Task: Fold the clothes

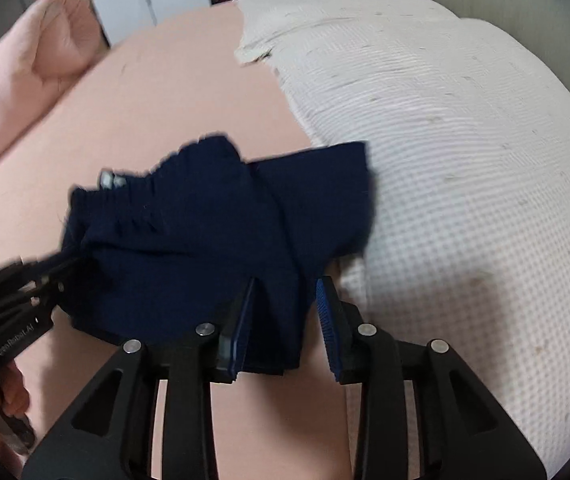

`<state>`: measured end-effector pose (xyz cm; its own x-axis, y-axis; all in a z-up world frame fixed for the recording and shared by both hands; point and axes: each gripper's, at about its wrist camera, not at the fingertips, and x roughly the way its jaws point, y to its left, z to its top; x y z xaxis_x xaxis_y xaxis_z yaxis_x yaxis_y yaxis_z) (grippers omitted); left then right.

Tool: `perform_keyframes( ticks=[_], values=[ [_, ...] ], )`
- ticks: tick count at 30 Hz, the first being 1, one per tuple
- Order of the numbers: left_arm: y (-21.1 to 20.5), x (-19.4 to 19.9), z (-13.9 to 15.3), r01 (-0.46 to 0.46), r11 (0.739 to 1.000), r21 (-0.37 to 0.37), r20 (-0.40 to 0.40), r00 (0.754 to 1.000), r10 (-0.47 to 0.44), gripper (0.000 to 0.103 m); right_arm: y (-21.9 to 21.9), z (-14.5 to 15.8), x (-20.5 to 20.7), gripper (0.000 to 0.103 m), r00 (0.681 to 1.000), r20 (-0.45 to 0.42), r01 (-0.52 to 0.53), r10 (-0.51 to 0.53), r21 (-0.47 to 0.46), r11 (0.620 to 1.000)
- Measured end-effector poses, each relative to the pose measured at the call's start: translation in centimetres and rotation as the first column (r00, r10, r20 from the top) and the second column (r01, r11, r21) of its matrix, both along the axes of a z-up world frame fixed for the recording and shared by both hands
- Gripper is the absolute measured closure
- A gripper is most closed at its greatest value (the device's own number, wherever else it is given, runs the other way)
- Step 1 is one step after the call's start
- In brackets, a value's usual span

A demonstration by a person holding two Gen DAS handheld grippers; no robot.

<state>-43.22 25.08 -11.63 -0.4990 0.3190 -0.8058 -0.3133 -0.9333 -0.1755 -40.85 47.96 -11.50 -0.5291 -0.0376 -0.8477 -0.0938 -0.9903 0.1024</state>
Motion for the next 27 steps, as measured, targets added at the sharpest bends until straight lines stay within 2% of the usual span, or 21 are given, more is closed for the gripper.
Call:
perform_keyframes(
  ticks=[1, 2, 3, 4, 5, 8, 10, 11, 14, 17, 19, 21, 24, 27],
  values=[
    [-0.9, 0.4, 0.9, -0.021, 1.000, -0.007, -0.014, 1.000, 0.021, 0.066, 0.1, 0.8, 0.5, 0.069, 1.000, -0.022, 0.003, -0.003, -0.016, 1.000],
    [-1.8, 0.9, 1.8, -0.043, 0.999, -0.017, -0.028, 0.999, 0.043, 0.056, 0.1, 1.6, 0.9, 0.062, 0.999, -0.044, 0.005, -0.006, -0.033, 0.999],
    [-2.8, 1.4, 2.6, -0.063, 0.998, -0.024, -0.042, 0.997, 0.062, 0.052, -0.6, 2.4, 1.3, 0.049, 0.998, -0.061, -0.002, -0.001, -0.044, 0.999],
    [-4.1, 2.1, 3.5, -0.084, 0.996, -0.032, -0.054, 0.995, 0.082, 0.046, -2.1, 3.2, 1.6, 0.043, 0.997, -0.072, -0.016, 0.013, -0.050, 0.999],
    [-5.1, 2.2, 4.3, -0.108, 0.993, -0.049, -0.062, 0.993, 0.105, 0.045, -3.7, 4.0, 1.9, 0.040, 0.996, -0.084, -0.031, 0.027, -0.056, 0.998],
    [-9.1, 3.0, 7.1, -0.202, 0.975, -0.097, -0.092, 0.977, 0.194, 0.043, -8.2, 6.3, 2.7, 0.040, 0.991, -0.119, -0.077, 0.068, -0.072, 0.994],
    [-12.5, 3.7, 9.1, -0.276, 0.957, -0.088, -0.107, 0.958, 0.266, 0.039, -11.3, 7.8, 3.3, 0.039, 0.985, -0.142, -0.107, 0.094, -0.082, 0.991],
    [-14.0, 4.2, 10.0, -0.306, 0.949, -0.081, -0.113, 0.948, 0.296, 0.035, -12.8, 8.6, 3.6, 0.035, 0.982, -0.154, -0.122, 0.108, -0.087, 0.989],
    [-18.3, 6.4, 12.0, -0.376, 0.924, -0.063, -0.129, 0.922, 0.366, 0.032, -17.9, 10.8, 4.5, 0.022, 0.973, -0.170, -0.172, 0.156, -0.086, 0.981],
    [-21.7, 9.7, 13.3, -0.409, 0.910, -0.065, -0.147, 0.906, 0.397, 0.030, -22.2, 12.3, 7.8, 0.022, 0.970, -0.128, -0.219, 0.206, -0.094, 0.971],
    [-23.6, 11.7, 13.6, -0.424, 0.903, -0.072, -0.165, 0.898, 0.408, 0.030, -24.3, 12.4, 9.4, 0.022, 0.969, -0.119, -0.233, 0.218, -0.122, 0.965],
    [-25.5, 14.7, 14.2, -0.432, 0.901, -0.048, -0.171, 0.892, 0.419, 0.030, -25.8, 12.4, 11.5, 0.022, 0.969, -0.116, -0.234, 0.220, -0.125, 0.964],
    [-27.0, 18.4, 15.1, -0.434, 0.901, -0.022, -0.183, 0.887, 0.423, 0.029, -27.5, 13.0, 15.2, 0.022, 0.965, -0.125, -0.246, 0.231, -0.126, 0.961],
    [-28.0, 22.1, 16.2, -0.430, 0.902, -0.024, -0.196, 0.887, 0.418, 0.026, -28.0, 14.1, 18.2, 0.022, 0.956, -0.167, -0.257, 0.242, -0.080, 0.963]
  ],
)
